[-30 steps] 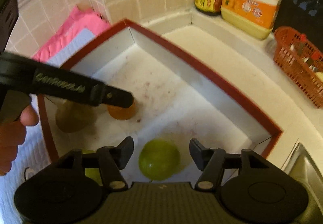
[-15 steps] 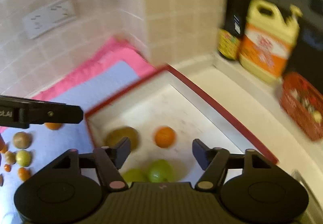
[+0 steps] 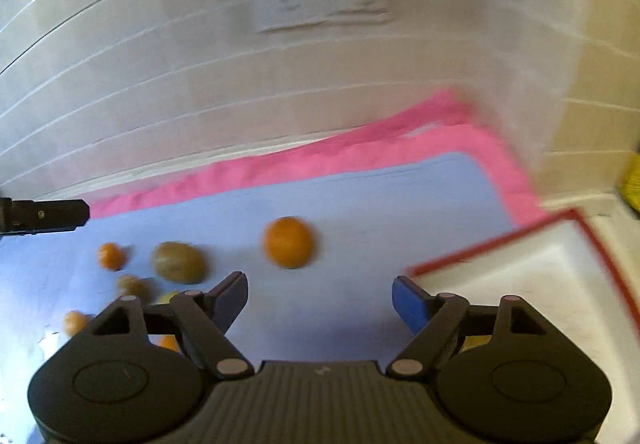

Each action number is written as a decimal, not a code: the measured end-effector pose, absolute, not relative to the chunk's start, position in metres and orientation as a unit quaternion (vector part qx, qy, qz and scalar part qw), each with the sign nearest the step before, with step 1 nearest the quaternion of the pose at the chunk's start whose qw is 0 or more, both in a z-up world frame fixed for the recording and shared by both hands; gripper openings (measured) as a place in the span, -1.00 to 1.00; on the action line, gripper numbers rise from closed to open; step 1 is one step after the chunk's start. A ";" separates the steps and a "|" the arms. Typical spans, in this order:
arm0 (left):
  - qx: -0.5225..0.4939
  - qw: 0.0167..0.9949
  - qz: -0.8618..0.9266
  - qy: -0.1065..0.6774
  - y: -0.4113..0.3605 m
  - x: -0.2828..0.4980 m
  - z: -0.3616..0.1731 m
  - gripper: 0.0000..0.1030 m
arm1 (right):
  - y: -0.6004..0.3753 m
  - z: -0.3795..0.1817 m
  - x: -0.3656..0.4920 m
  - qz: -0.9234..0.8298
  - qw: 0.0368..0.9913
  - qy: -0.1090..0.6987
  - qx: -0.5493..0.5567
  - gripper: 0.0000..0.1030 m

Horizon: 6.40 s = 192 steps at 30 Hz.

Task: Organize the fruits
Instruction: 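Move both tools back over the remaining fruit on the mat, then grasp a small tangerine with the left tool while the right tool grasps a yellow-green apple, then carry the tangerine and apple into the box and open both tools, then move both tools back over the mat, then grasp a pale potato with the left tool while the right tool grasps an orange, then carry the potato and orange over the box and lower them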

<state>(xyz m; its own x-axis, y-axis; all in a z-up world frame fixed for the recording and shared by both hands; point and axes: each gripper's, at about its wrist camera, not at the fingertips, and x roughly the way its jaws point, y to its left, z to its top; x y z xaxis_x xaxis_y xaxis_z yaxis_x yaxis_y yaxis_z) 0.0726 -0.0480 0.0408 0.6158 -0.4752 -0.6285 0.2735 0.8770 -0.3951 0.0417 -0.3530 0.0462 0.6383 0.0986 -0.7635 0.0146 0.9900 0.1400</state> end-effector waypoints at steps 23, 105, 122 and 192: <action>0.085 0.859 -0.214 0.458 -0.059 0.072 -0.071 0.21 | -0.250 -0.059 0.117 0.126 0.828 0.542 0.067 0.56; 0.248 0.696 -0.518 0.431 -0.500 0.098 -0.075 -0.51 | -0.609 -0.058 -0.088 -0.238 0.810 0.417 0.337 0.02; 0.180 0.749 -0.514 0.377 -0.393 0.076 -0.006 0.37 | -0.591 -0.004 -0.112 -0.245 0.837 0.361 0.330 0.30; 0.016 0.873 -0.111 0.475 -0.010 0.062 -0.052 -0.07 | -0.237 -0.049 0.065 0.116 0.837 0.529 0.074 -0.36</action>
